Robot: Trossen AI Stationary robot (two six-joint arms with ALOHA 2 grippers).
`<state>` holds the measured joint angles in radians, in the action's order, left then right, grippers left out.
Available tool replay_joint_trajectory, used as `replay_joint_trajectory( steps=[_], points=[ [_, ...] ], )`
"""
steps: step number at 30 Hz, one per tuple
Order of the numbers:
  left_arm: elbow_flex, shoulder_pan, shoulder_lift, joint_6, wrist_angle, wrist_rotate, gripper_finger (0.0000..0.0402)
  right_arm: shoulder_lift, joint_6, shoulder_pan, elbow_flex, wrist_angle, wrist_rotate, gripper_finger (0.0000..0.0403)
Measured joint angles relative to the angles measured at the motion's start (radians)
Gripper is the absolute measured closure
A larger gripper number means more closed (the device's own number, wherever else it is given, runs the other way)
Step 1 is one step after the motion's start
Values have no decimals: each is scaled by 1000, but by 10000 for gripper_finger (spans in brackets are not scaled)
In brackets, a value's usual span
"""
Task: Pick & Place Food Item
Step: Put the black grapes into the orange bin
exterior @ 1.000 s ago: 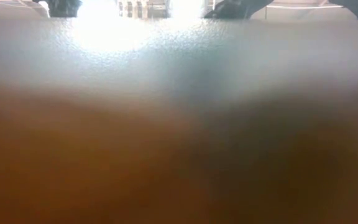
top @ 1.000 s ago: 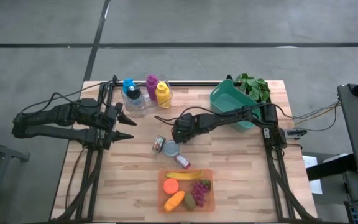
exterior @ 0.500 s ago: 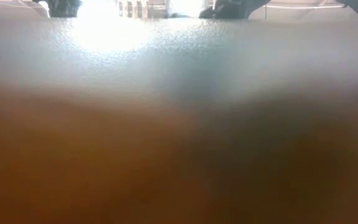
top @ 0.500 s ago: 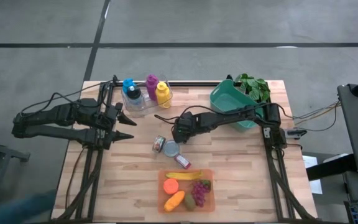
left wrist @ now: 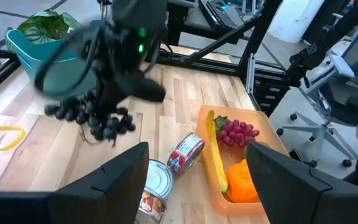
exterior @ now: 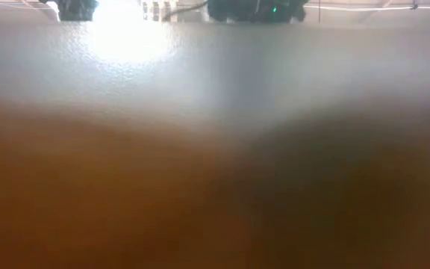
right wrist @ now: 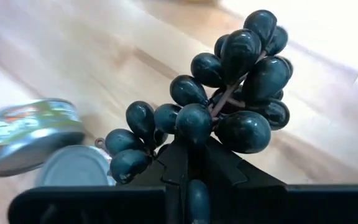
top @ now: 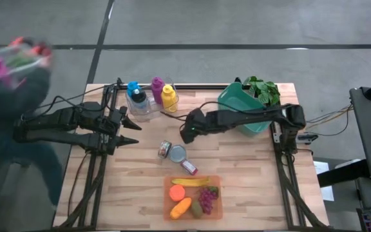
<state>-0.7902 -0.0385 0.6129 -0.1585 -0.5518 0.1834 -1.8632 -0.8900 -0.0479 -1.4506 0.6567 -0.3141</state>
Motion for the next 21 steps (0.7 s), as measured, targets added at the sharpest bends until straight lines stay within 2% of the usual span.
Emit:
replay_joint_trajectory(
  steps=[11, 21],
  points=[
    [0, 0, 0, 0, 0, 0, 126, 199, 223, 24, 0, 33, -3, 371],
    [0, 0, 0, 0, 0, 0, 126, 330, 374, 100, 0, 36, 1, 371]
  ],
)
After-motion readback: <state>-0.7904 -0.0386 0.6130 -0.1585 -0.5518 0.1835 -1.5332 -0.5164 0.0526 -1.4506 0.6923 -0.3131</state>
